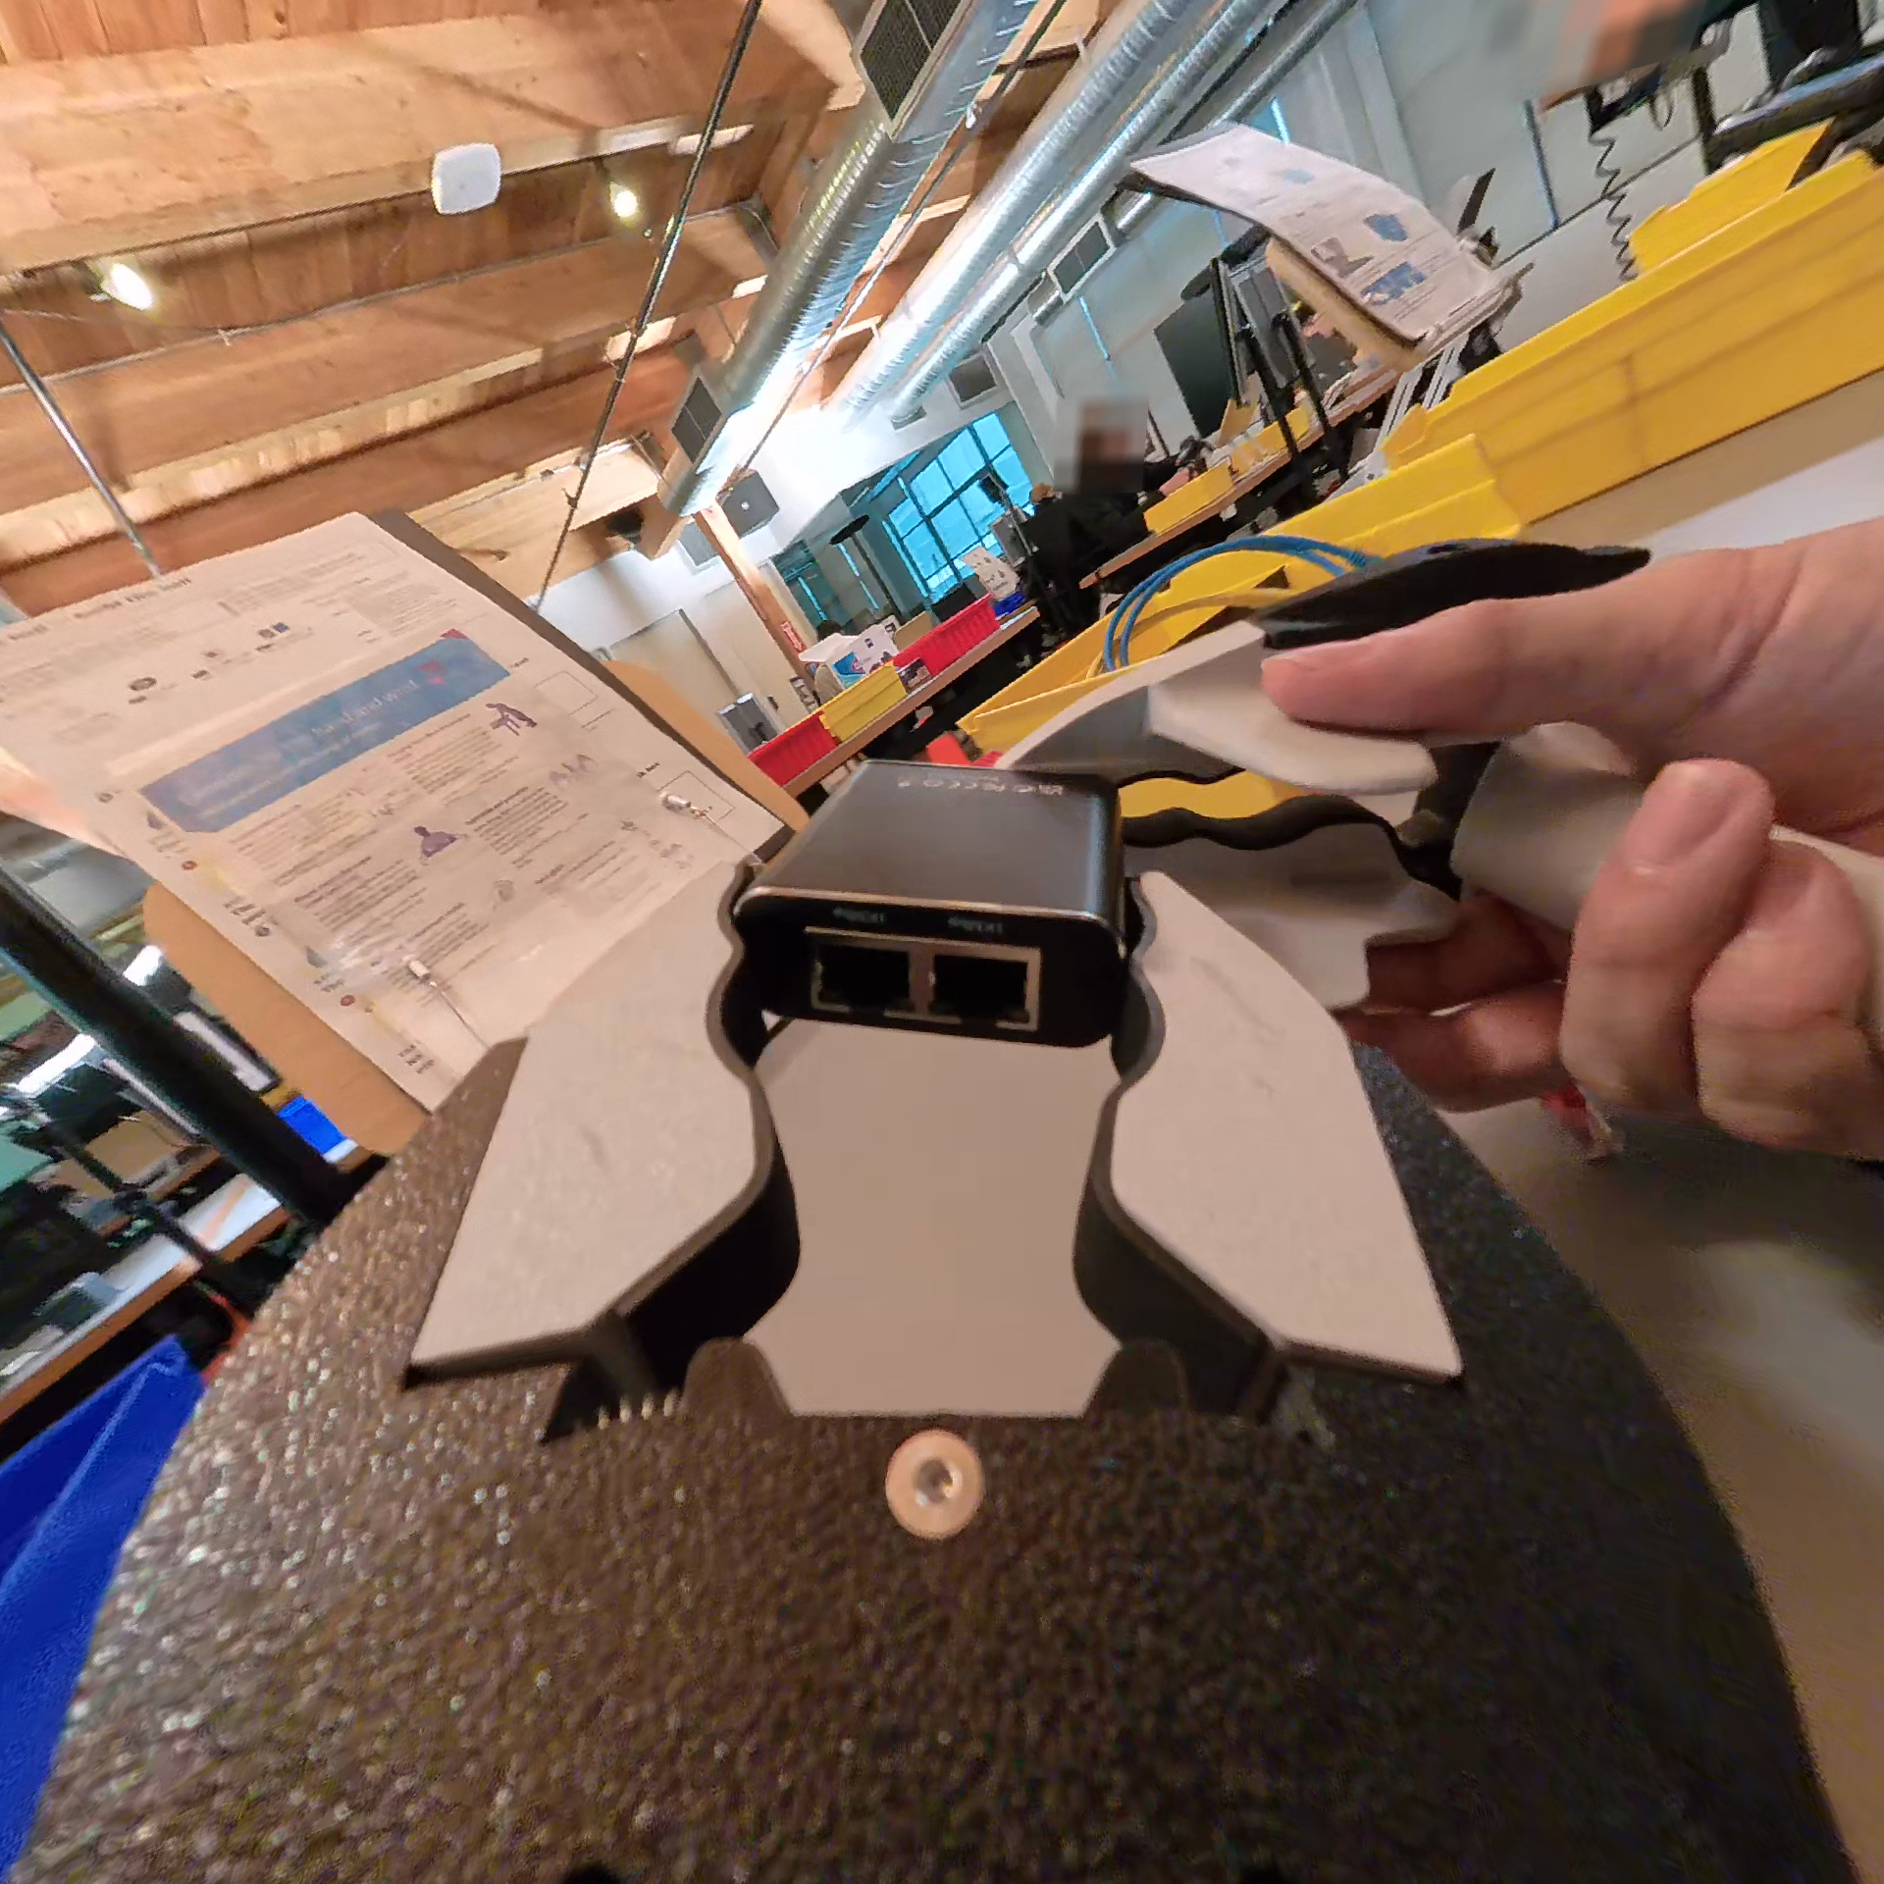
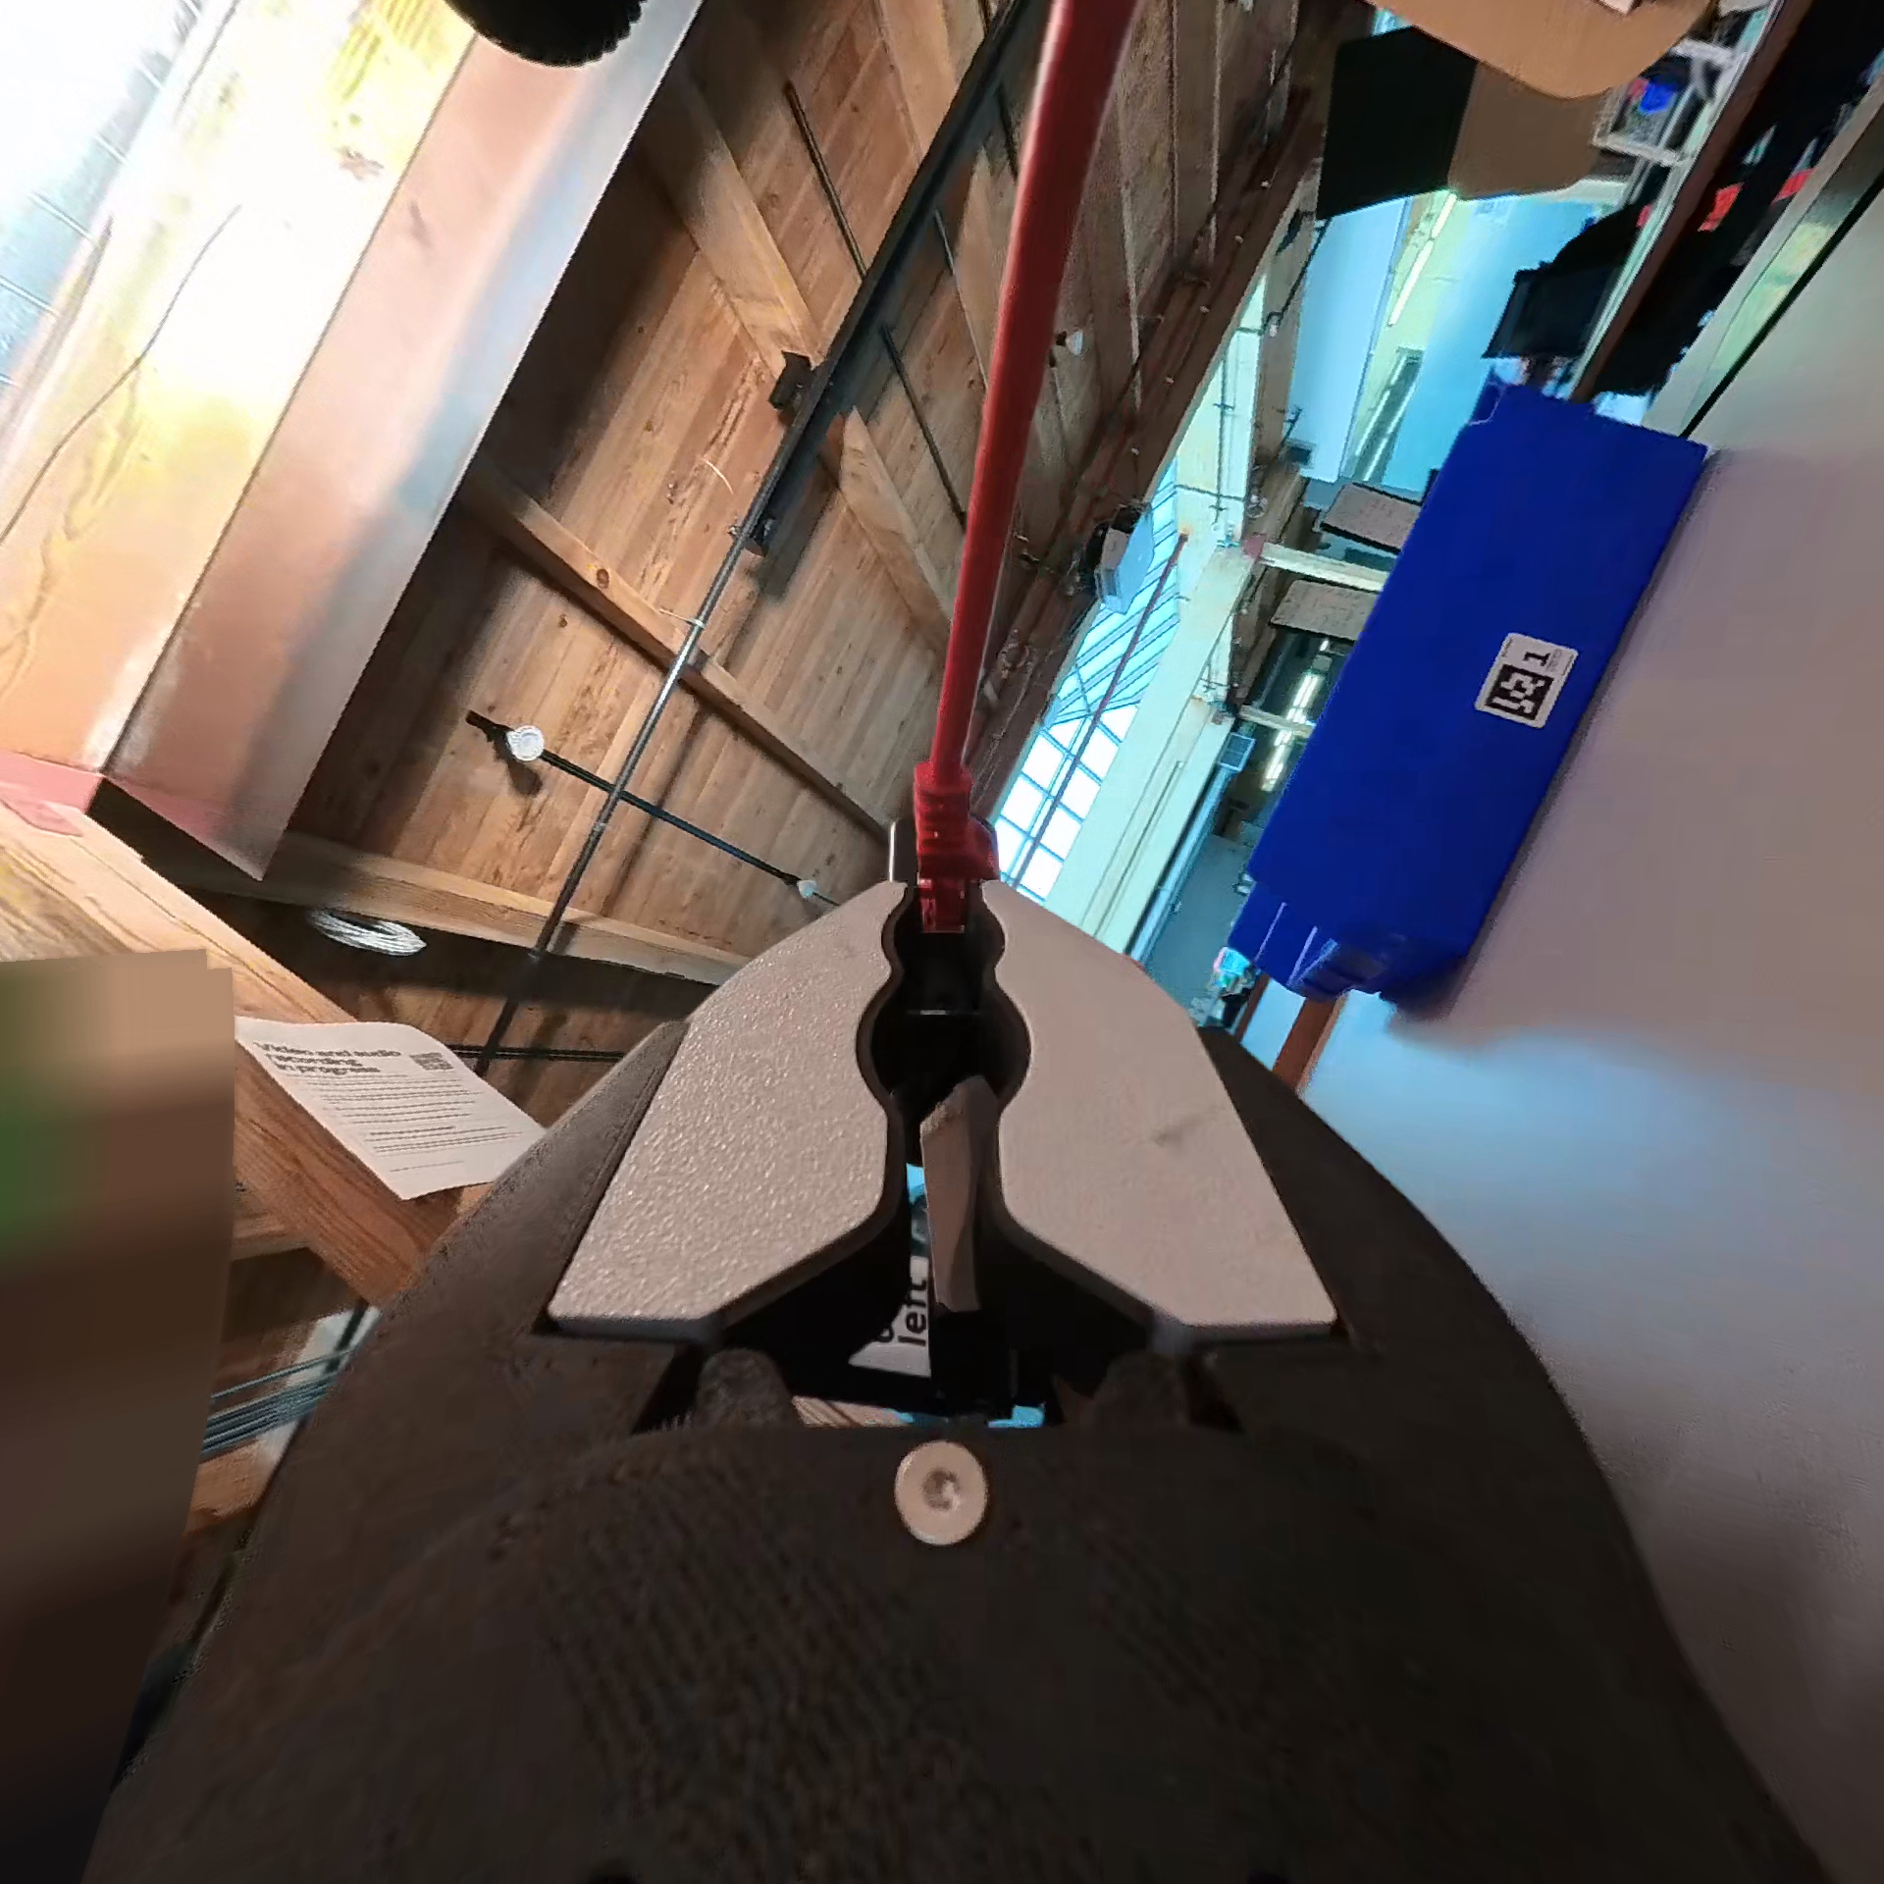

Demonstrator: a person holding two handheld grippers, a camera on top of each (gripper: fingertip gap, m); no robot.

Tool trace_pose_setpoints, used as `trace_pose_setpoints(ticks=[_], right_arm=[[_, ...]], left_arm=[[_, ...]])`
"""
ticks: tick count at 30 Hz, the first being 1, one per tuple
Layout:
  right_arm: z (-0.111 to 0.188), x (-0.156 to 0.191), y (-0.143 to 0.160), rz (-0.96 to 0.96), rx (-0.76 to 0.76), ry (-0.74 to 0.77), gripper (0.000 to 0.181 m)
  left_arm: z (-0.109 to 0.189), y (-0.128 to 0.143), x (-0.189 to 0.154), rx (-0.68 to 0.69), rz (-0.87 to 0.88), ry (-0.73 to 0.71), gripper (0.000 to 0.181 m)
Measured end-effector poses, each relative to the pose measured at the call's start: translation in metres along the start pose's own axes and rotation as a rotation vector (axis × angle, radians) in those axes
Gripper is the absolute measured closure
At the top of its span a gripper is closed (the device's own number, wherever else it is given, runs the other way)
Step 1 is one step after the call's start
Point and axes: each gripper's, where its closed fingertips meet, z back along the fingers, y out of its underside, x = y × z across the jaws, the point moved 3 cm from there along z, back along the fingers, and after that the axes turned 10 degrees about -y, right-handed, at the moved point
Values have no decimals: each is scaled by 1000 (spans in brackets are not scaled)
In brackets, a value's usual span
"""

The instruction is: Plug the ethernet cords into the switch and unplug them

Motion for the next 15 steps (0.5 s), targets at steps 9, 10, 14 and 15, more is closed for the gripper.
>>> trace_pose_setpoints(ticks=[9, 10, 14, 15], right_arm=[[3, -5, -1, -34, -51, 3, 174], [3, -6, -1, -36, -58, 2, 174], [4, -5, 0, -55, -91, -23, 172], [4, -5, 0, -65, -102, -28, 172]], left_arm=[[-1, -1, -3, -16, -43, -27, 115], [-1, -2, -4, -17, -48, -30, 115], [-1, -4, -4, -21, -43, -41, 115], [0, -4, -4, -22, -42, -47, 115]])
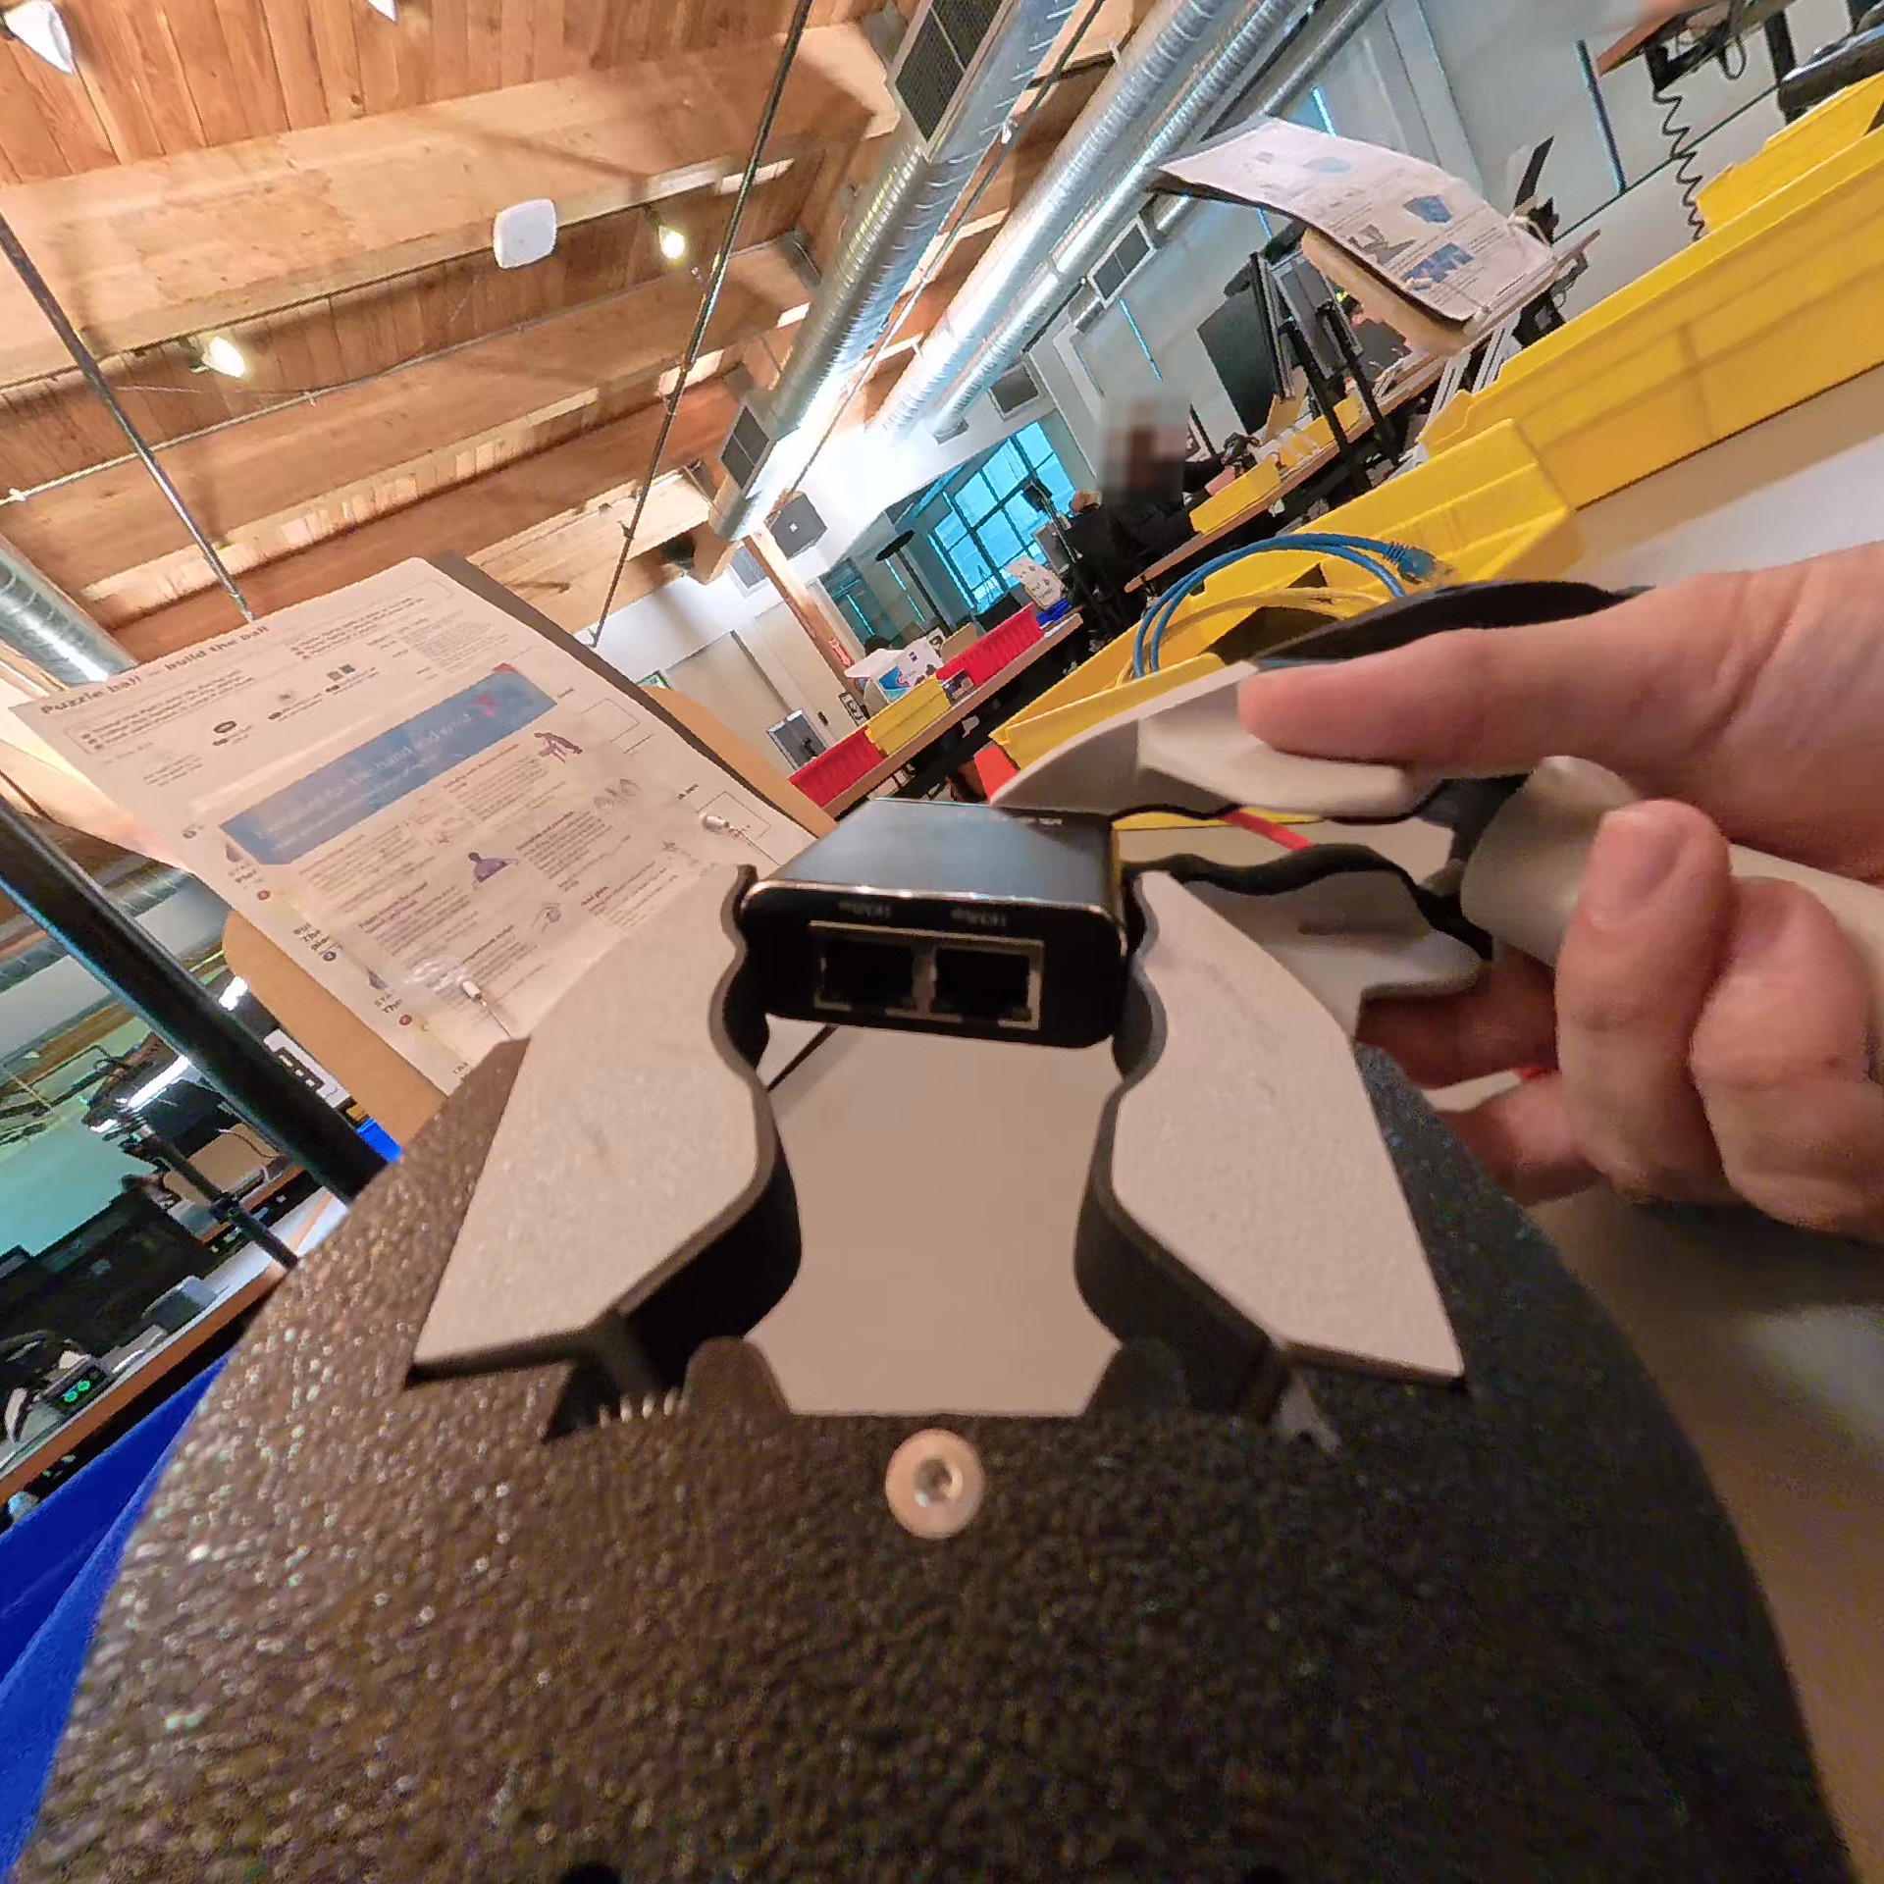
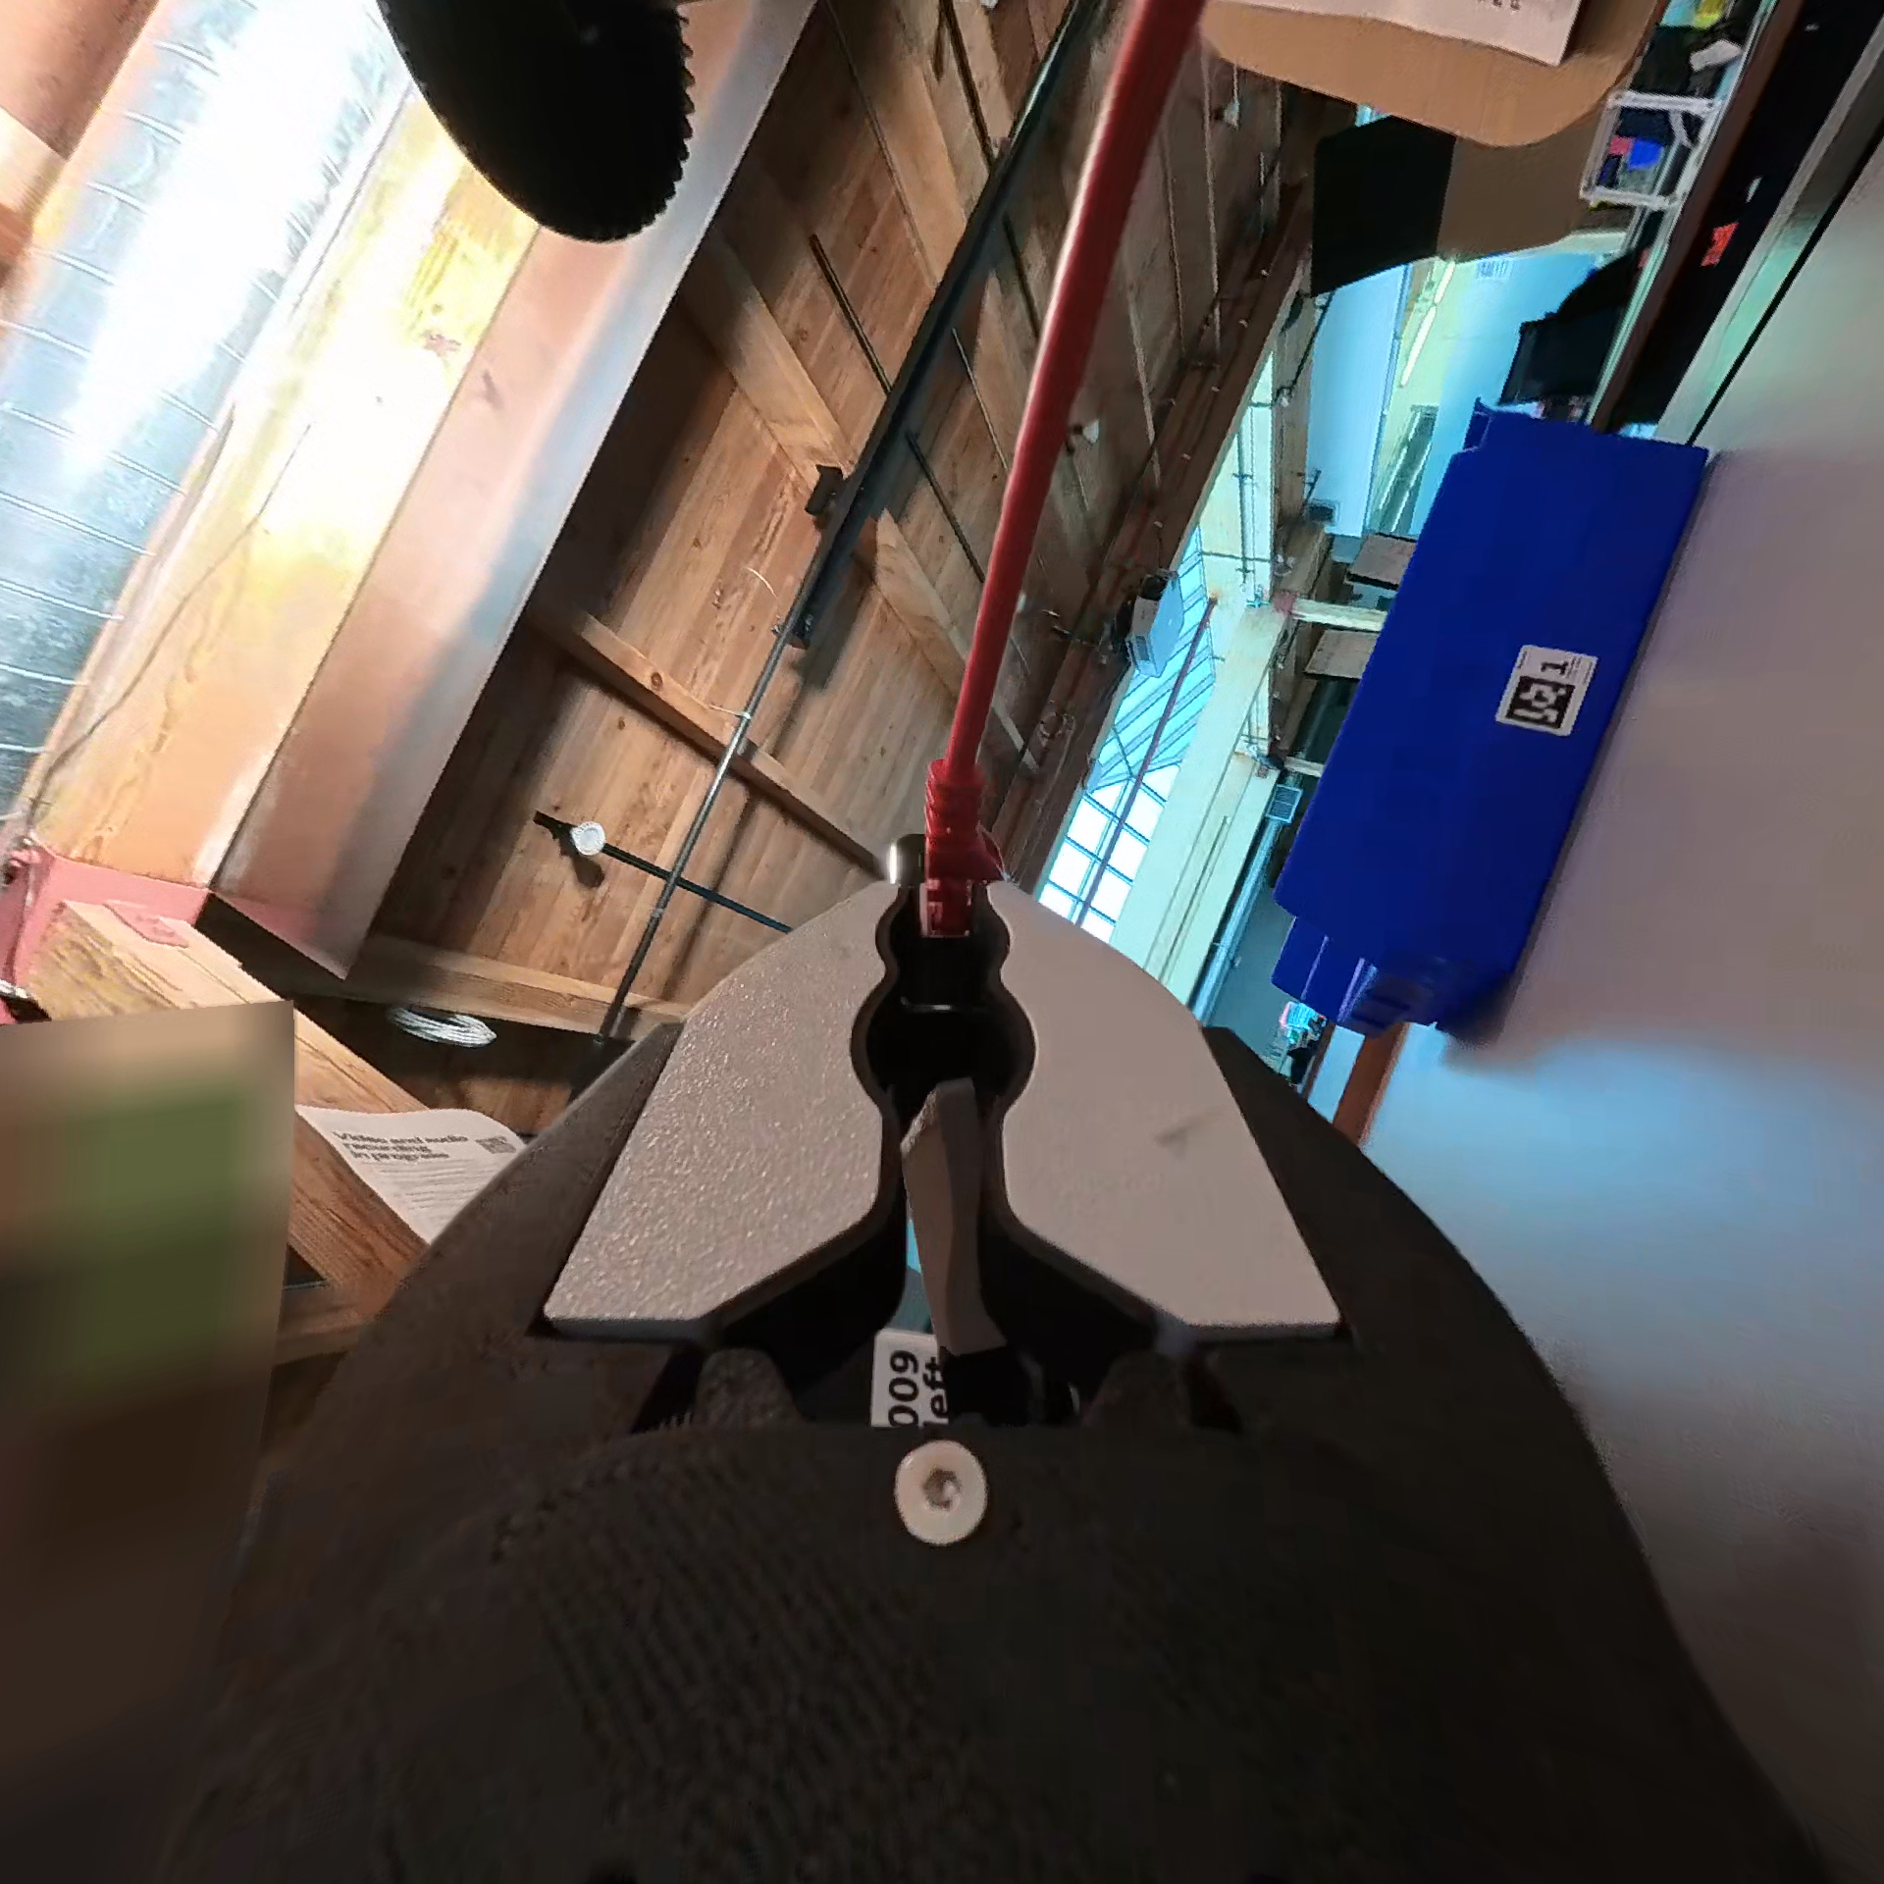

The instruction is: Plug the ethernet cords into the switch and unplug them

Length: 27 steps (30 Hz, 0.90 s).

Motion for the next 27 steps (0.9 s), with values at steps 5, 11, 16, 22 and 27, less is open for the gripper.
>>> trace_pose_setpoints(ticks=[5, 11, 16, 22, 27], right_arm=[[1, 0, 1, -3, 1, -4, 168], [-1, 0, 1, -11, 15, -16, 161], [0, 1, 0, 25, 26, -14, 164], [-5, 14, 3, 218, 153, 0, 170], [-7, 19, 1, 353, 227, -73, 170]], left_arm=[[1, -3, 1, -7, -2, -18, 115], [0, -3, -1, -18, 16, 4, 115], [-1, -1, -3, -11, 11, 13, 115], [0, 1, 0, -11, -10, -14, 115], [-2, -1, 1, -19, -49, -59, 115]])
